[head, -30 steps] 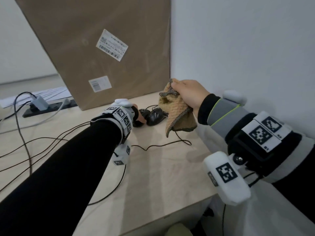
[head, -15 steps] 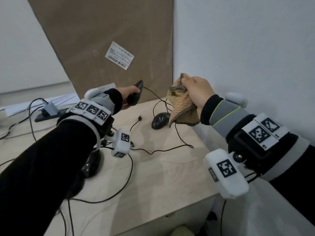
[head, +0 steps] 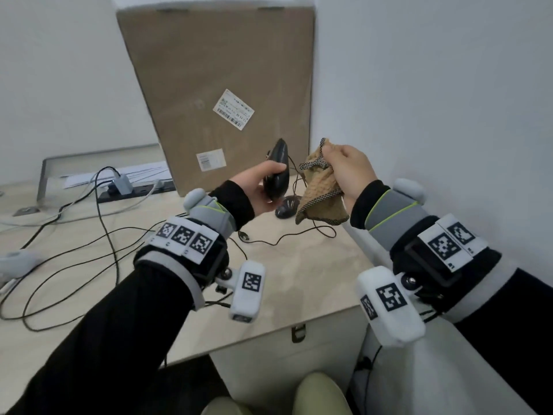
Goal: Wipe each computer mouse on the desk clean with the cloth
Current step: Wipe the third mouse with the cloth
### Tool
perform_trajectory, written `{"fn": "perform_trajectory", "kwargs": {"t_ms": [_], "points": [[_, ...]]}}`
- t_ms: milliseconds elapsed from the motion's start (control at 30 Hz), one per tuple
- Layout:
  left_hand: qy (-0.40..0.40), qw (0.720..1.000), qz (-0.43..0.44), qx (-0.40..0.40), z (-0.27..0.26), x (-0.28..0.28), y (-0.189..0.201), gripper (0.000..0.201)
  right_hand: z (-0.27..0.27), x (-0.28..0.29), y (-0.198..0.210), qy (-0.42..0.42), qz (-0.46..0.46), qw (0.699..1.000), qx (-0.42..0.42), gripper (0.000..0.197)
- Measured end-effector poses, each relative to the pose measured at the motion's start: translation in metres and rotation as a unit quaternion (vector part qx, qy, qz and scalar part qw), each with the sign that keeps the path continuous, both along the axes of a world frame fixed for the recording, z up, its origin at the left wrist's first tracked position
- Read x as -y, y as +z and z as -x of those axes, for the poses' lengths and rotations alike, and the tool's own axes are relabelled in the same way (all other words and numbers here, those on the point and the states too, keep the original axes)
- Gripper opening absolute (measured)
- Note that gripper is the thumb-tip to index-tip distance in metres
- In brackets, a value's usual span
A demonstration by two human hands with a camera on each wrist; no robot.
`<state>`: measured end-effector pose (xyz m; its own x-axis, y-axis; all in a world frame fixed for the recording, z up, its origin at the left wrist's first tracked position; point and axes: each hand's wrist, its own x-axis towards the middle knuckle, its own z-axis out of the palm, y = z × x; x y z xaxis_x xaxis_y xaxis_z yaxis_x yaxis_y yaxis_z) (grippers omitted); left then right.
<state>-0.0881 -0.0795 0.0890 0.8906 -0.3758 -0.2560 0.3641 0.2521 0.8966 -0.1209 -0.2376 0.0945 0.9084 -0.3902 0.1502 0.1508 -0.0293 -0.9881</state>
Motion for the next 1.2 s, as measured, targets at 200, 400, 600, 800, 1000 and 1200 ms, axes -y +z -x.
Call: {"fn": "perform_trajectory", "kwargs": {"t_ms": [200, 400, 600, 800, 1000, 1200], "points": [[-0.046, 0.997, 0.066, -0.003, 0.048, 0.025, -0.009, 0.011, 0.037, -0.007, -0.007, -0.006, 0.112, 0.991, 0.074, 0.032], [-0.033, 0.983, 0.164, -0.071, 0.061, 0.039, -0.014, 0.042, 0.067, -0.012, -0.035, 0.025, 0.282, 0.952, 0.114, 0.036], [-0.050, 0.993, 0.082, -0.063, 0.071, 0.038, -0.029, 0.031, 0.066, -0.009, -0.042, 0.028, 0.395, 0.908, 0.136, 0.033], [-0.010, 0.992, 0.098, -0.082, 0.071, 0.035, -0.031, 0.033, 0.067, -0.006, -0.037, 0.077, 0.375, 0.920, 0.084, 0.035], [-0.012, 0.992, 0.069, -0.102, 0.069, 0.029, -0.048, 0.031, 0.057, 0.000, -0.058, 0.076, 0.371, 0.923, 0.062, 0.035], [-0.003, 0.995, 0.067, -0.079, 0.064, 0.022, -0.062, 0.023, 0.043, 0.013, -0.076, 0.049, 0.256, 0.965, 0.042, 0.033]]}}
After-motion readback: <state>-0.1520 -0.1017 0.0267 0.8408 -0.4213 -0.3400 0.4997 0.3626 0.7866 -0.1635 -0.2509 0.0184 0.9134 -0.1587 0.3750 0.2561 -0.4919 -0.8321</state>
